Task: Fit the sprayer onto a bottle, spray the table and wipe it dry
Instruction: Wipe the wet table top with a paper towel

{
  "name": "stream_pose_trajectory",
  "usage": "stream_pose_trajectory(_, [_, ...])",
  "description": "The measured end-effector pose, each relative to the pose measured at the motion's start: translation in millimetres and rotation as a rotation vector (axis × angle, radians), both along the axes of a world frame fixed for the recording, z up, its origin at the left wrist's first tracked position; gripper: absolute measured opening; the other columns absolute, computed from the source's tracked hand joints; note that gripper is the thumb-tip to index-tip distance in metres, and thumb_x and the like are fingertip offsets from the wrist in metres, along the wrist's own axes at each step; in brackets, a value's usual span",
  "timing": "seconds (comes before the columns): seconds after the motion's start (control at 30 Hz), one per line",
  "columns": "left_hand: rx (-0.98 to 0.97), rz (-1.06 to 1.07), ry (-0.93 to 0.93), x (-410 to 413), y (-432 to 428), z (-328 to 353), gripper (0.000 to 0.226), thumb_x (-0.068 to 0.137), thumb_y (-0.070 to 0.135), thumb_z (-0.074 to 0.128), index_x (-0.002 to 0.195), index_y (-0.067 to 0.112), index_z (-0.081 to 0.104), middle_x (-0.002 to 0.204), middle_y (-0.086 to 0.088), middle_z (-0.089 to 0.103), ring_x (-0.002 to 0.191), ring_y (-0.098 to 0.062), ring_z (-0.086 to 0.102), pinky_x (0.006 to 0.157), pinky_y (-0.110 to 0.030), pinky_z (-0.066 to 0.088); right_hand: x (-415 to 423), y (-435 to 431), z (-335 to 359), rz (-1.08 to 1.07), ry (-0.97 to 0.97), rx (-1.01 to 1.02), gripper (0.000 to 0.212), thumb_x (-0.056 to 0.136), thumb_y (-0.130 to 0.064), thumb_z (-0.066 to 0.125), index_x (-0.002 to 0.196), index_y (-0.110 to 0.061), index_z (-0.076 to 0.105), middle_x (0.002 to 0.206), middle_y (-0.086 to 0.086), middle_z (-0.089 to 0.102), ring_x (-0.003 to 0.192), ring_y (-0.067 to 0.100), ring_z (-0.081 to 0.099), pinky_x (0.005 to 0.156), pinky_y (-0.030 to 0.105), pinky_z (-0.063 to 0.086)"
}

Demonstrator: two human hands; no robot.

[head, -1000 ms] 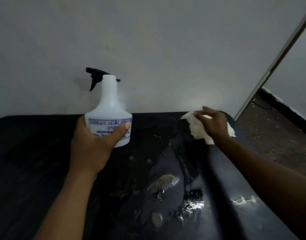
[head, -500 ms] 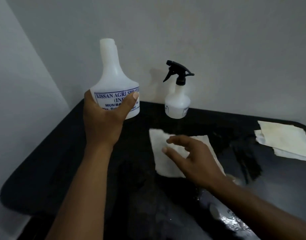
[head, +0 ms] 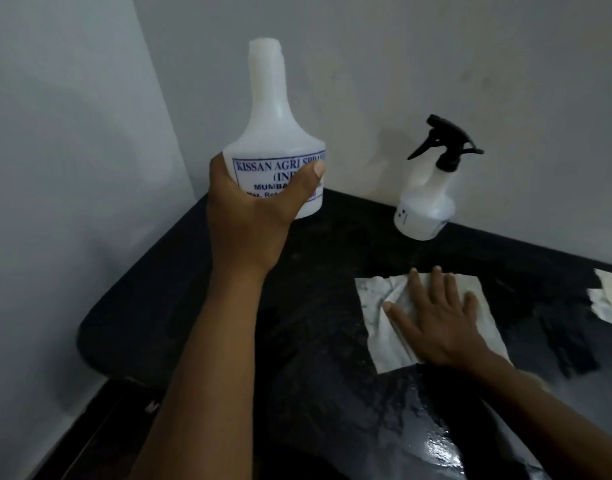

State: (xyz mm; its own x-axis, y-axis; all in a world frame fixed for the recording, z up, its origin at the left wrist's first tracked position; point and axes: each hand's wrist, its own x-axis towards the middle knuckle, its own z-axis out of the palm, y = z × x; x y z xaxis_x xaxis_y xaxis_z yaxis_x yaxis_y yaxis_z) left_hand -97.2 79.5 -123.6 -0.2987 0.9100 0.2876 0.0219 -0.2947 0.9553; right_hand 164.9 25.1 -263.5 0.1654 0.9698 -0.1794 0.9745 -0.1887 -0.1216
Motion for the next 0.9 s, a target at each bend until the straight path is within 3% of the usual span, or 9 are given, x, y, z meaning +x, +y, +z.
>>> stream_pose_trajectory(0.23, [-0.003, -0.003, -0.112, -11.0, 1.5, 4.4, 0.059, 0.074, 0.027, 0.088, 0.124, 0.011, 0.061, 0.109, 0.004, 0.075, 0.091, 0.0, 0.074, 0.072, -0.014, 0.057, -71.8, 66.6, 3.3, 0.124, 0.006, 0.029, 0.096, 0.072, -0.086, 0.002, 0.151, -0.031, -0.009, 0.161, 0.016, -0.013, 0.147, 0.035, -0.012, 0.112, 0.059, -0.006])
stream_pose_trajectory(0.43, [-0.003, 0.023, -0.106, -12.3, 1.9, 5.4, 0.062, 0.071, 0.03, 0.089, 0.123, 0.01, 0.062, 0.109, 0.003, 0.076, 0.091, -0.002, 0.075, 0.074, -0.017, 0.058, -190.9, 76.0, 11.5, 0.434, 0.07, 0.039, 0.093, 0.08, -0.074, 0.009, 0.153, -0.017, 0.002, 0.161, 0.02, -0.003, 0.147, 0.035, -0.009, 0.113, 0.061, -0.008])
stream_pose_trajectory(0.53, [-0.009, 0.031, -0.066, -14.9, 3.5, 2.1, 0.055, 0.078, 0.025, 0.087, 0.124, 0.012, 0.061, 0.106, 0.009, 0.073, 0.088, 0.006, 0.073, 0.07, -0.01, 0.056, -238.9, 55.6, 14.1, 0.681, 0.085, -0.055, 0.085, 0.09, -0.054, 0.044, 0.152, -0.015, 0.002, 0.16, 0.019, 0.001, 0.146, 0.035, -0.006, 0.113, 0.057, -0.009])
stream_pose_trajectory(0.6, [-0.004, 0.015, -0.05, -15.0, 3.1, 0.5, 0.052, 0.08, 0.025, 0.084, 0.125, 0.013, 0.06, 0.105, 0.013, 0.071, 0.087, 0.011, 0.071, 0.069, -0.007, 0.054, -249.9, 42.3, 16.2, 0.681, 0.279, -0.082, 0.084, 0.093, -0.034, 0.054, 0.15, -0.006, 0.0, 0.159, 0.021, 0.003, 0.145, 0.035, -0.002, 0.114, 0.053, -0.009])
stream_pose_trajectory(0.67, [-0.001, 0.005, -0.049, -13.6, 0.2, 0.3, 0.054, 0.081, 0.026, 0.084, 0.127, 0.013, 0.06, 0.107, 0.012, 0.071, 0.089, 0.011, 0.071, 0.069, -0.007, 0.054, -245.3, 40.2, 16.2, 0.612, 0.6, 0.002, 0.066, 0.097, -0.018, 0.047, 0.147, 0.008, 0.013, 0.156, 0.028, 0.015, 0.146, 0.038, 0.008, 0.117, 0.057, -0.004])
stream_pose_trajectory(0.7, [0.003, 0.006, -0.054, -13.2, -1.2, 0.7, 0.055, 0.08, 0.026, 0.084, 0.128, 0.012, 0.06, 0.109, 0.01, 0.072, 0.091, 0.008, 0.071, 0.07, -0.008, 0.055, -238.7, 45.9, 14.4, 0.621, 0.555, 0.053, 0.063, 0.098, -0.024, 0.043, 0.147, 0.007, 0.017, 0.156, 0.027, 0.018, 0.146, 0.037, 0.01, 0.118, 0.056, -0.001])
stream_pose_trajectory(0.8, [0.026, 0.019, -0.074, -14.7, -3.2, 2.5, 0.061, 0.077, 0.028, 0.087, 0.129, 0.009, 0.06, 0.114, 0.003, 0.074, 0.096, -0.001, 0.074, 0.073, -0.014, 0.058, -200.7, 75.4, 10.2, 0.628, 0.169, 0.06, 0.079, 0.089, -0.065, 0.021, 0.153, -0.018, 0.013, 0.162, 0.012, 0.008, 0.149, 0.027, 0.001, 0.118, 0.049, -0.002])
stream_pose_trajectory(0.9, [0.052, 0.026, -0.12, -21.7, -2.3, 3.3, 0.071, 0.068, 0.037, 0.088, 0.127, 0.008, 0.061, 0.113, 0.001, 0.076, 0.096, -0.005, 0.075, 0.077, -0.02, 0.06, -145.8, 113.3, 7.4, 0.475, 0.111, 0.126, 0.079, 0.09, -0.069, 0.019, 0.153, -0.023, 0.011, 0.163, 0.009, 0.004, 0.149, 0.026, 0.001, 0.117, 0.045, 0.0])
